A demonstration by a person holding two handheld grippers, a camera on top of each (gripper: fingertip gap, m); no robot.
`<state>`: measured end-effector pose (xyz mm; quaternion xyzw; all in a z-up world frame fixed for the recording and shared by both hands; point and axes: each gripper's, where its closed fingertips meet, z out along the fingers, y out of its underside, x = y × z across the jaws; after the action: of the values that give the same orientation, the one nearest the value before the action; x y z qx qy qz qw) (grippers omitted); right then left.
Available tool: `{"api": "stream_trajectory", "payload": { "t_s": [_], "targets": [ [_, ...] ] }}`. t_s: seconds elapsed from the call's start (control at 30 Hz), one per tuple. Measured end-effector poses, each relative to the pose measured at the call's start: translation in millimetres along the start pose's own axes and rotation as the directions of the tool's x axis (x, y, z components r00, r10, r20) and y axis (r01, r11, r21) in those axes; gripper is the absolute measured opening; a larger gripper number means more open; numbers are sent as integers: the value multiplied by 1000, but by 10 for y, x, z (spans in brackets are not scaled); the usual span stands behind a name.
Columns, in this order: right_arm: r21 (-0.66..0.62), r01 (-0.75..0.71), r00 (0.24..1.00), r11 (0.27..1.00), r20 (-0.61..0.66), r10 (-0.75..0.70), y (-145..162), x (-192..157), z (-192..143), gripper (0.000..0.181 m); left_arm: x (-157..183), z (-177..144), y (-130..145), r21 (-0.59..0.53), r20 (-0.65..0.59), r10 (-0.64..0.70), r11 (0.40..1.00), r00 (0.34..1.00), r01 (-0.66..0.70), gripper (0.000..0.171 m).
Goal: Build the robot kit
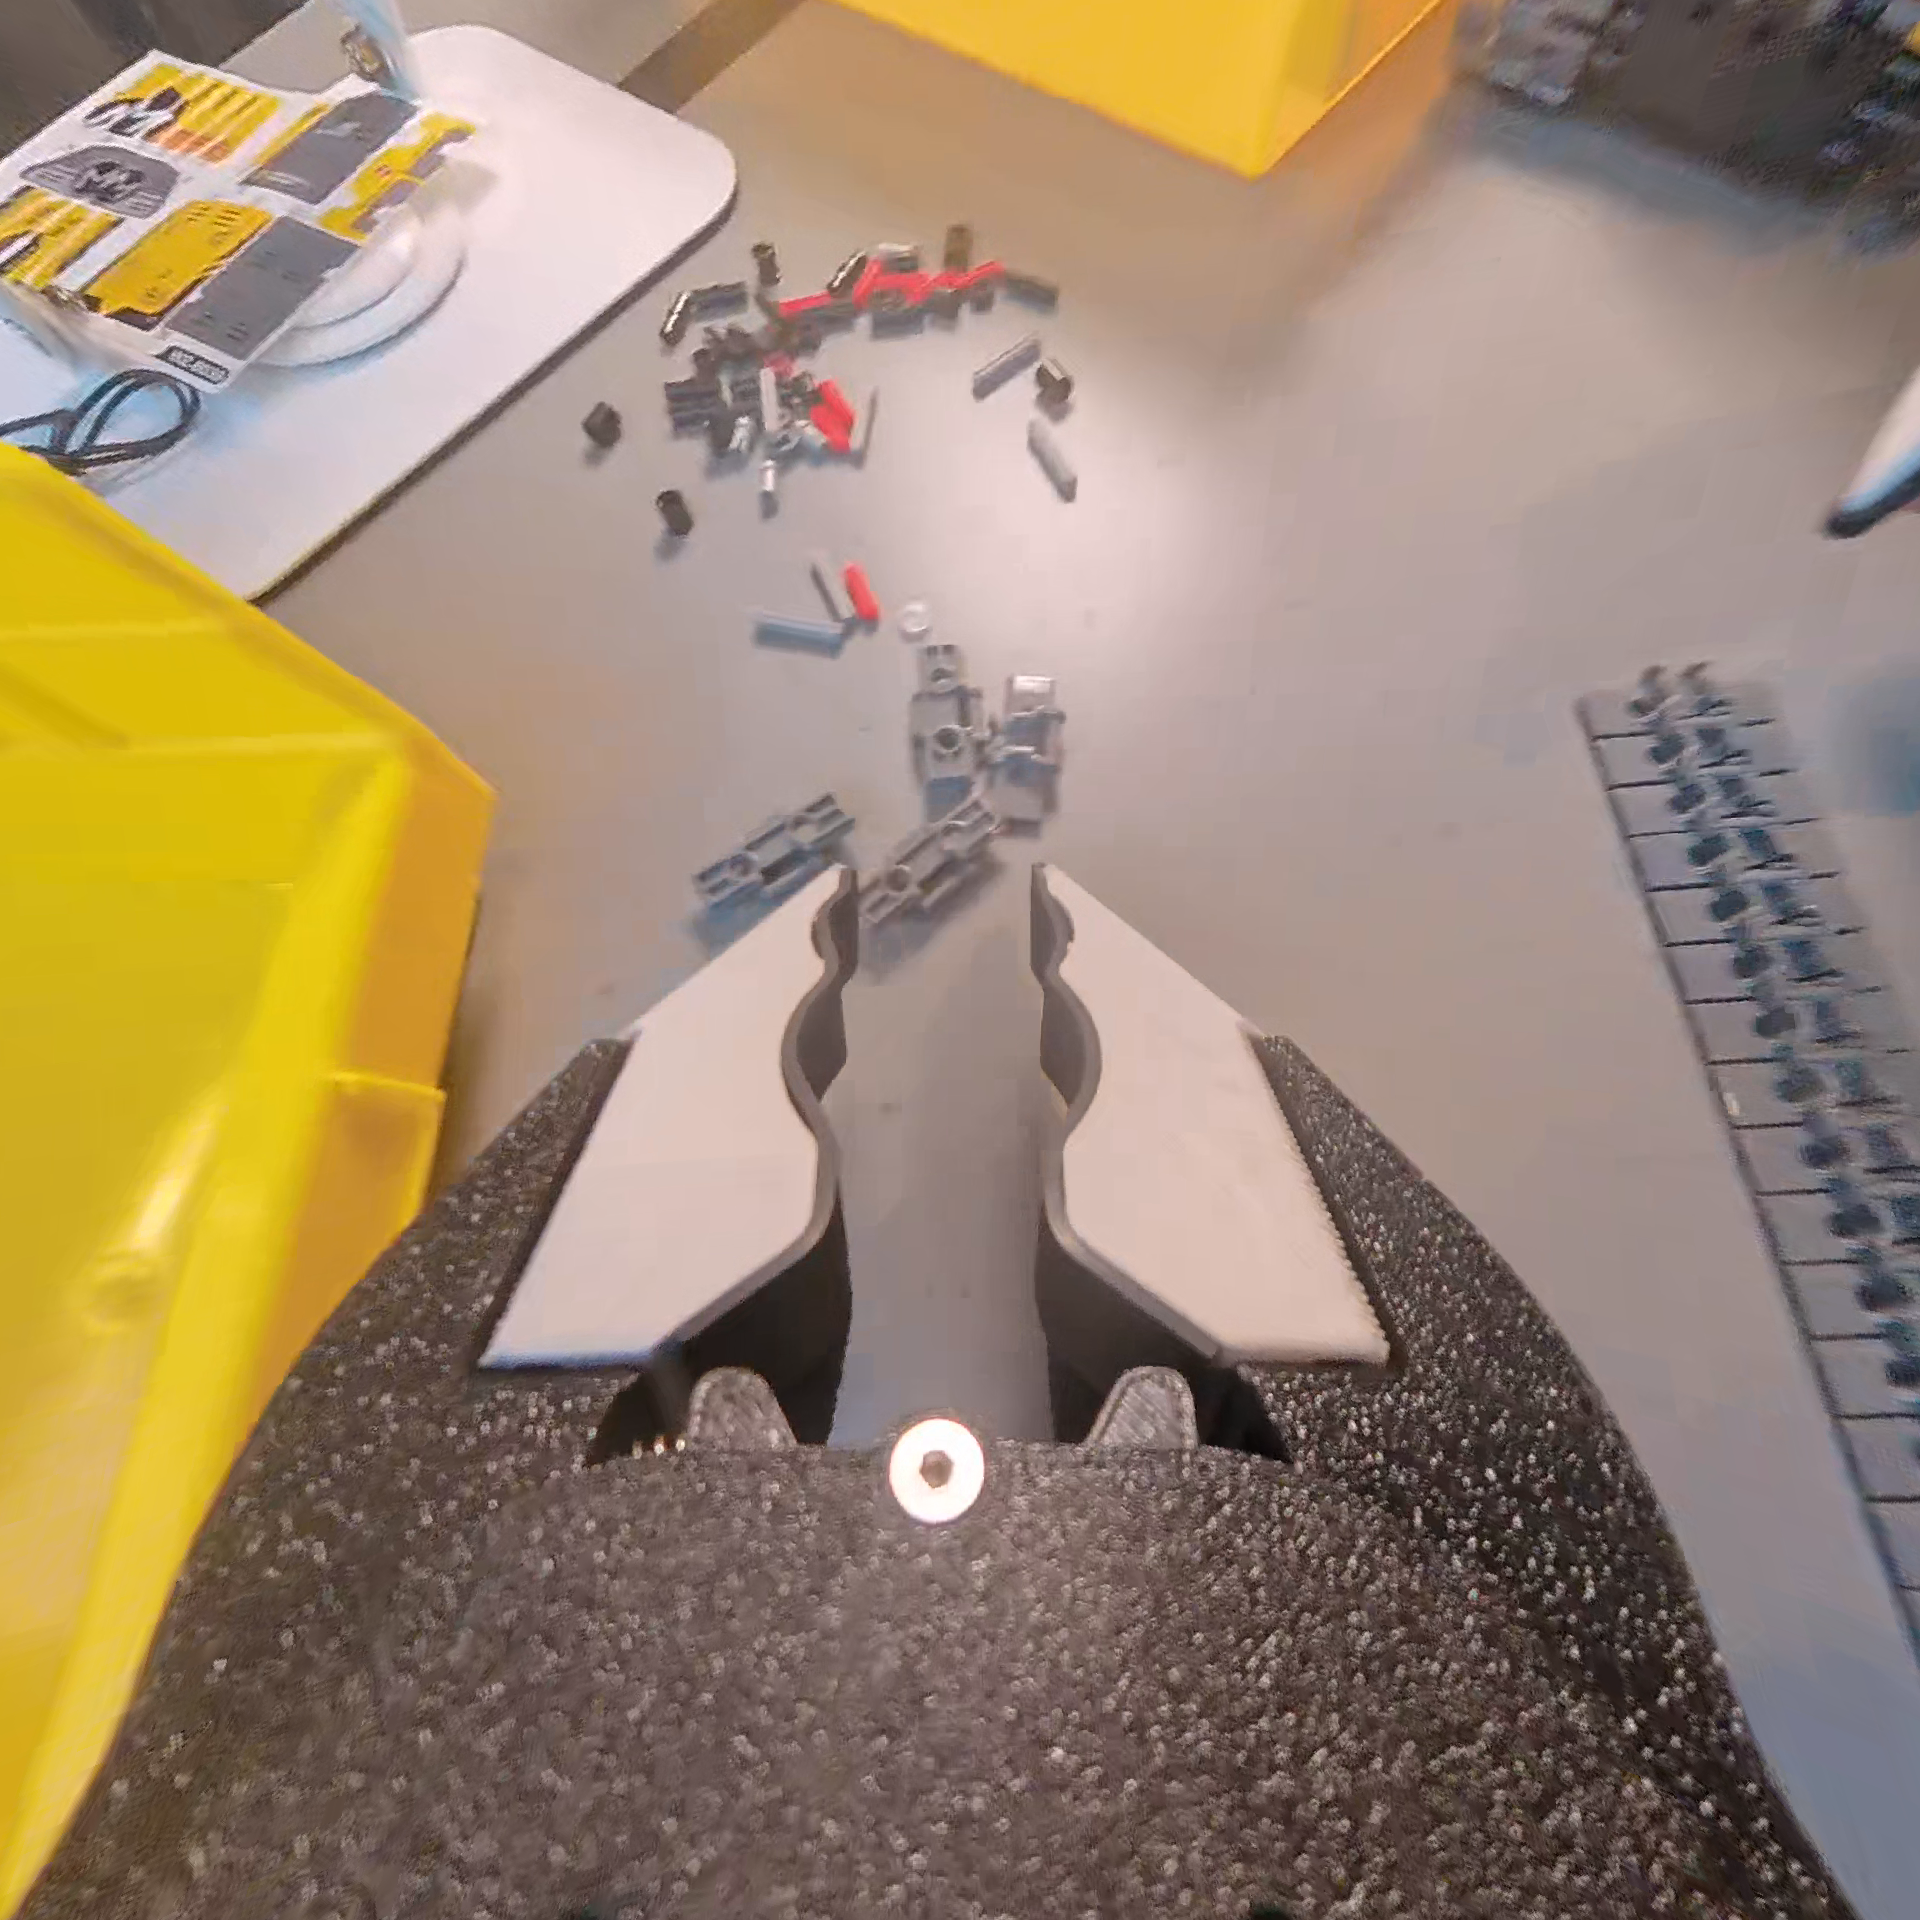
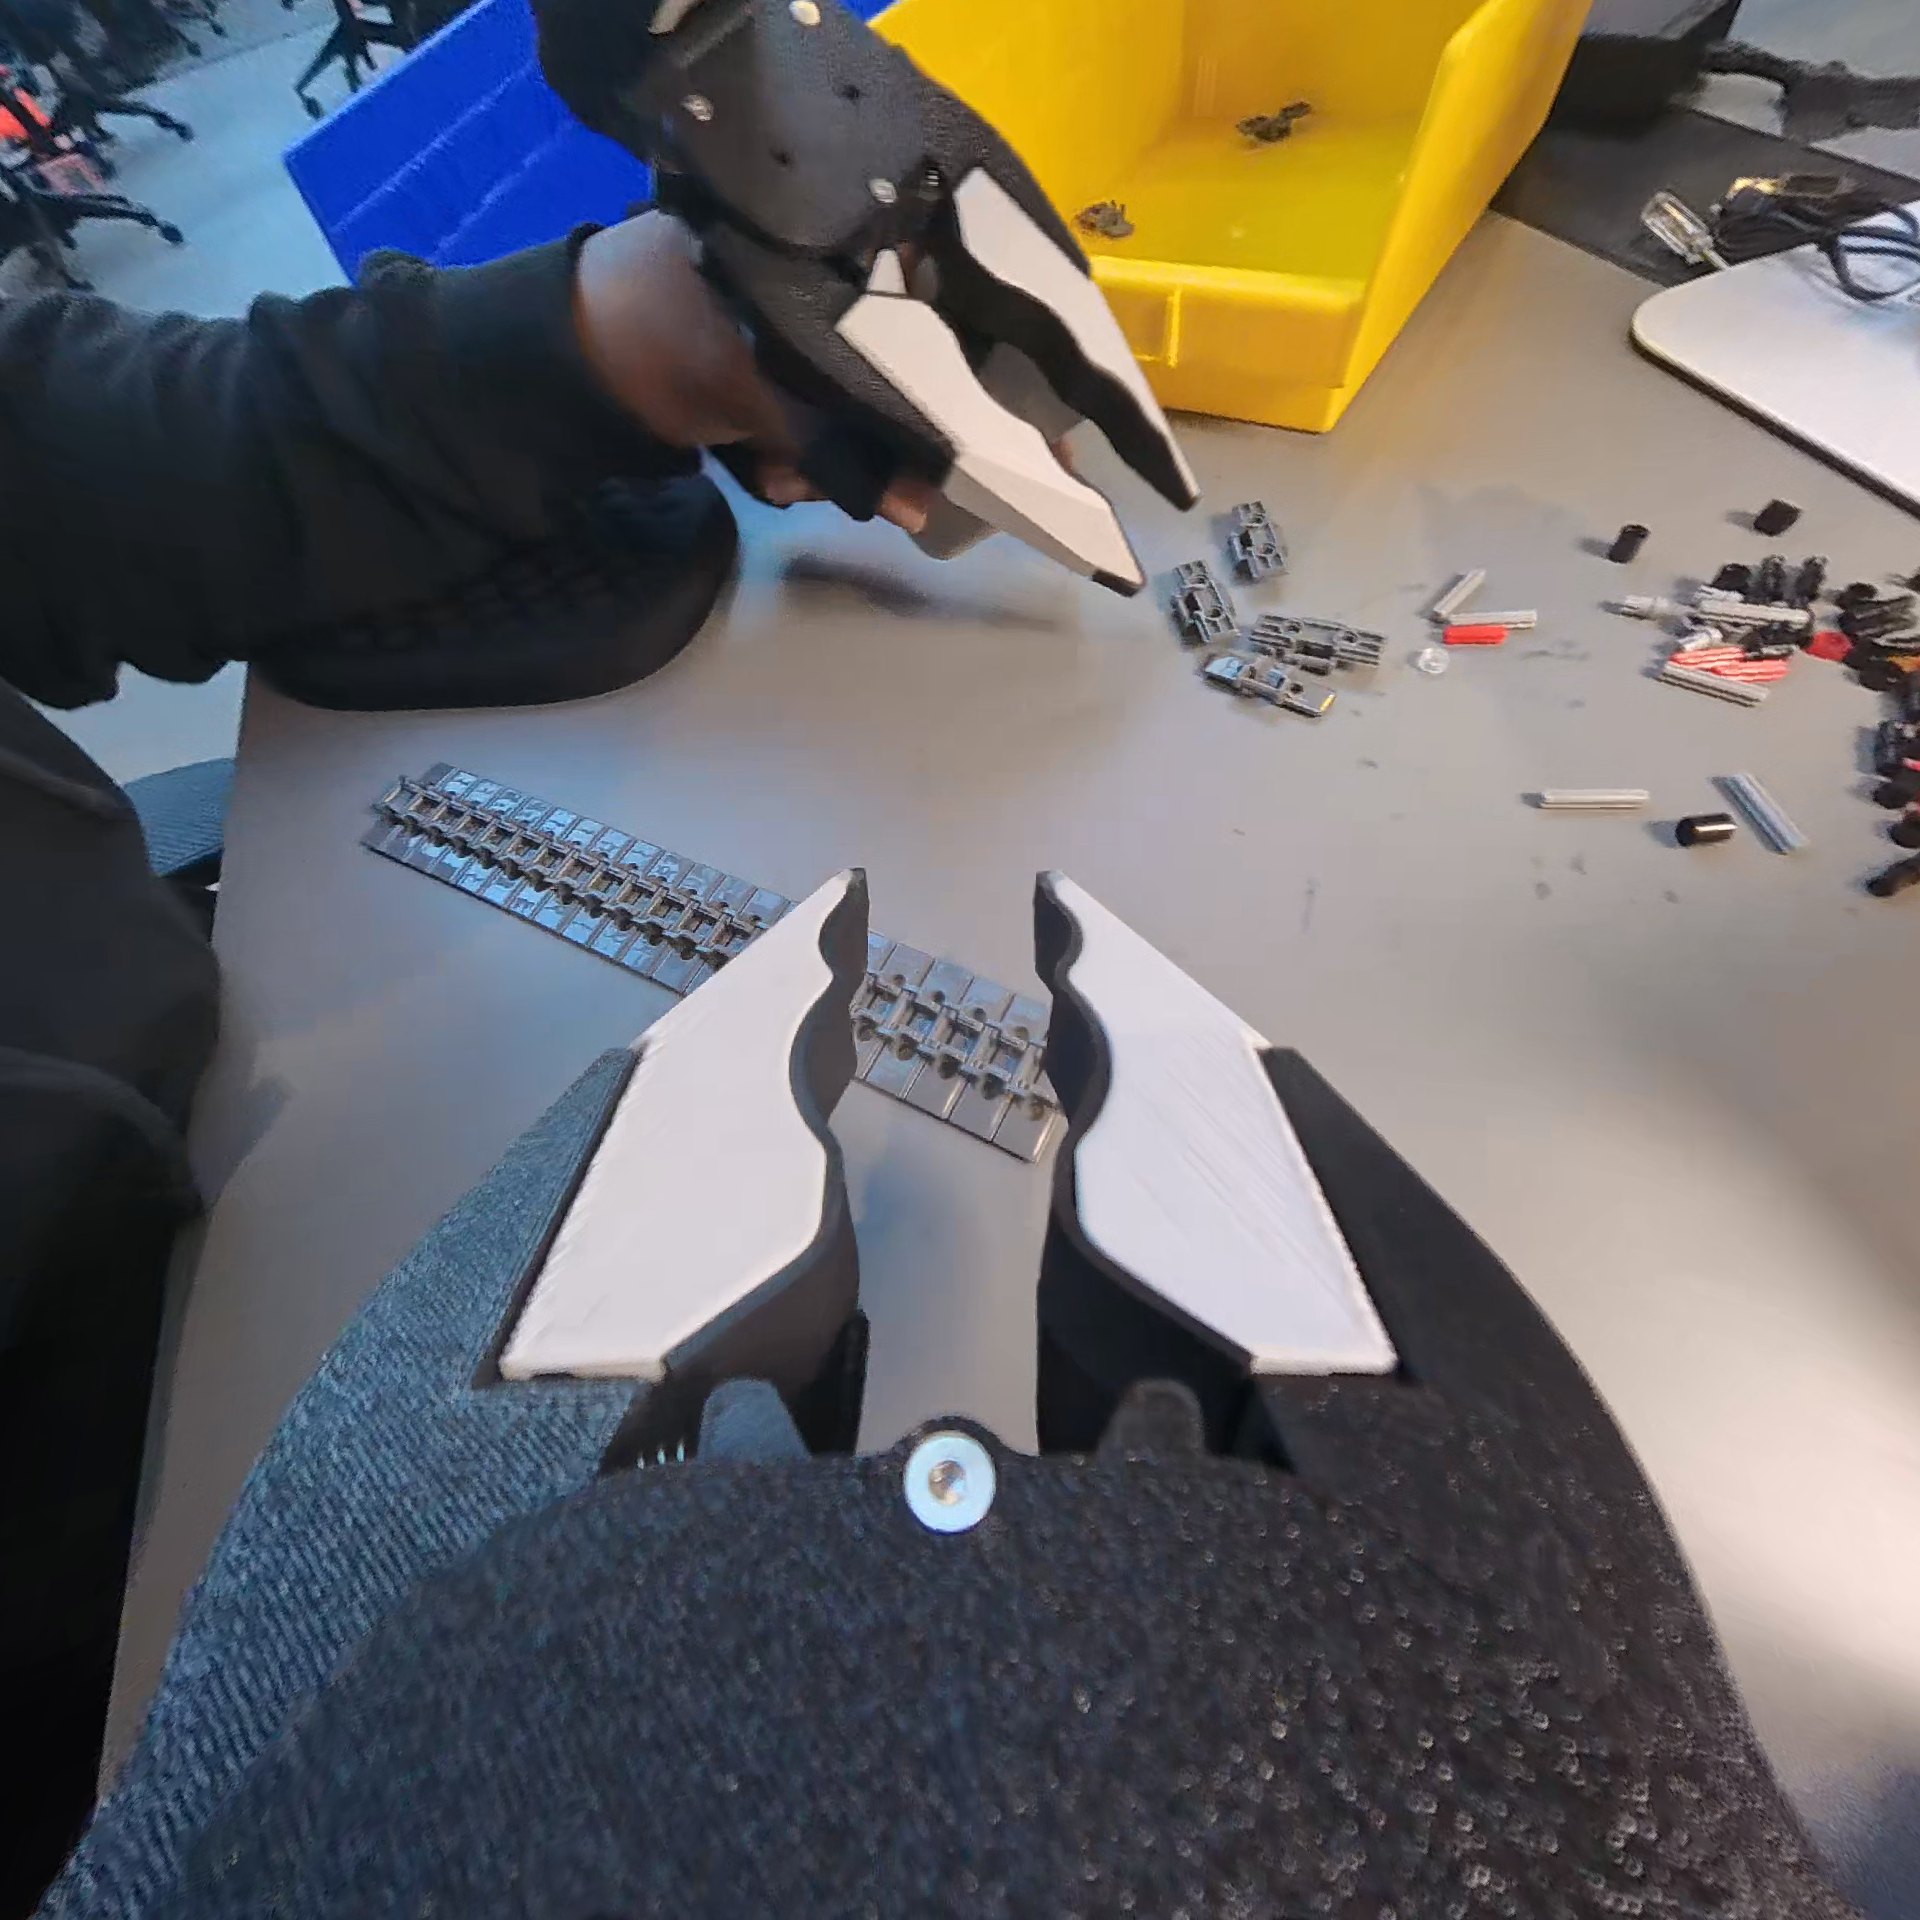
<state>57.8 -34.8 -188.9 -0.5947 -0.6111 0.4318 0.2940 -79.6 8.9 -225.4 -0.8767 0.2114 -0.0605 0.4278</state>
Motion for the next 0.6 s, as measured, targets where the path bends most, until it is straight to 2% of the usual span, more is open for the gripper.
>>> {"api": "stream_trajectory", "payload": {
  "t_s": [0.2, 0.27, 0.4, 0.5, 0.6],
  "targets": [
    [12, 69, 997, 998, 37, -69, -50, -102, 25, 32, -88, 200, 135, -95, -23, 146, 985, 989, -147, 29],
    [19, 78, 996, 997, 42, -79, -62, -120, 29, 32, 19, 200, 146, -85, -105, 156, 983, 982, -165, 16],
    [32, 82, 996, 996, 34, -84, -82, -93, 44, 32, 61, 160, 177, -100, -143, 160, 980, 977, -175, 14],
    [40, 114, 993, 993, 16, -115, -122, -57, 57, 32, 295, 58, 134, -63, -294, 75, 993, 953, -98, 14],
    [39, 223, 974, 974, 16, -224, -199, -94, 77, 32, 691, -182, -16, -18, -548, -36, 999, 836, 32, 14]
  ]
}}
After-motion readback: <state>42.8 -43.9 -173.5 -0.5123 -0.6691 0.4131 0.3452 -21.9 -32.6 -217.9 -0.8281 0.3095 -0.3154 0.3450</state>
